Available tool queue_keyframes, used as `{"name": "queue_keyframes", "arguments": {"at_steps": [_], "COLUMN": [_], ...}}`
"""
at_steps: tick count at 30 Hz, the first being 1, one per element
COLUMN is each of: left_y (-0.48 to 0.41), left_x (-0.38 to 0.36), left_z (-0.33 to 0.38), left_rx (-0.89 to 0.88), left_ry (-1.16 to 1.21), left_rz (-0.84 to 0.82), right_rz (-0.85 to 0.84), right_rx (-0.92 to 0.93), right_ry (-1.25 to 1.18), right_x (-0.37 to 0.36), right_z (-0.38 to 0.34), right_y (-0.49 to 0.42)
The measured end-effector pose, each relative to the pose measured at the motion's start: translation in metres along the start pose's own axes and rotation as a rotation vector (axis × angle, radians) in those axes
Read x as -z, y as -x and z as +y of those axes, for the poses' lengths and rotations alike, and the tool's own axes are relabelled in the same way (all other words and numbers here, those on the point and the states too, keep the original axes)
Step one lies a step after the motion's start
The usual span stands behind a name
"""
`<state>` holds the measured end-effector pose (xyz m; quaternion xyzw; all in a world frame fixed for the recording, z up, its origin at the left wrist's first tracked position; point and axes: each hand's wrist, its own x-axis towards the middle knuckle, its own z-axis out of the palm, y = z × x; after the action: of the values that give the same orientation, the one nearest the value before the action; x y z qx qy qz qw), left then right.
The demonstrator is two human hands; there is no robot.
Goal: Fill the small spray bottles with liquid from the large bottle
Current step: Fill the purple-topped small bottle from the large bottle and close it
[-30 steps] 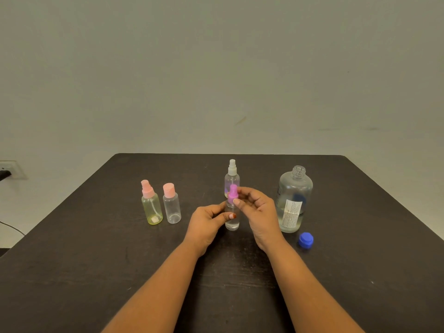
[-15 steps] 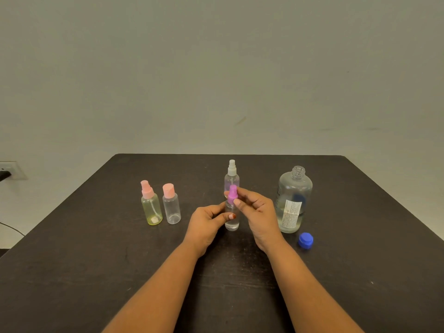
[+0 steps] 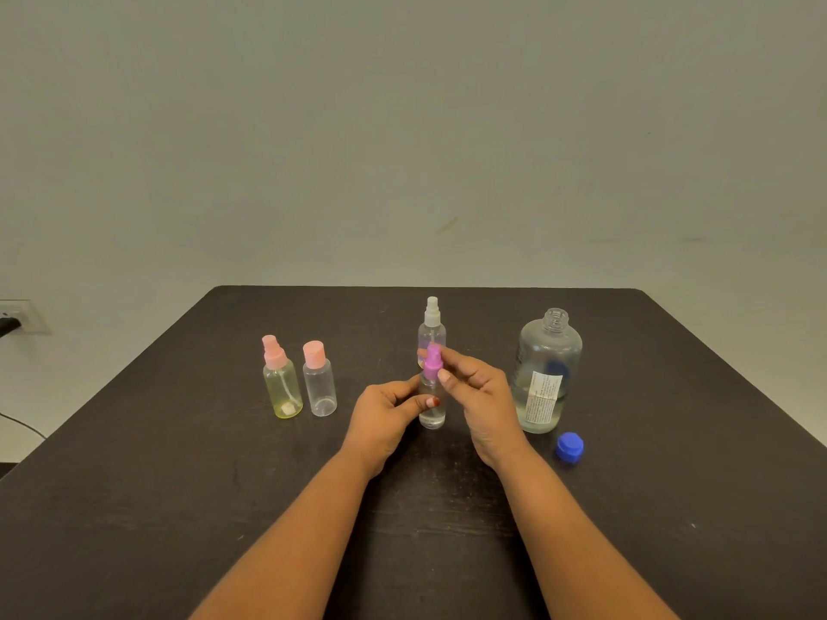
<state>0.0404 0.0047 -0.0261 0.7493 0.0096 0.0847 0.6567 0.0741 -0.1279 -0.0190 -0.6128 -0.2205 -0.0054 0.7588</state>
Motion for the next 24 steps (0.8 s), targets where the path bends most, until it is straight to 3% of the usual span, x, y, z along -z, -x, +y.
{"name": "queue_keyframes", "arguments": {"at_steps": [24], "left_y": [0.0005], "left_x": [-0.0005], "left_z": [-0.0001], "left_rx": [0.010], "left_ry": [-0.022], "left_rz": [0.003], "right_rz": [0.052], "right_rx": [0.007], "right_ry": [-0.005], "right_x": [-0.0033], "right_z": [-0.0047], "right_y": [0.0016]}}
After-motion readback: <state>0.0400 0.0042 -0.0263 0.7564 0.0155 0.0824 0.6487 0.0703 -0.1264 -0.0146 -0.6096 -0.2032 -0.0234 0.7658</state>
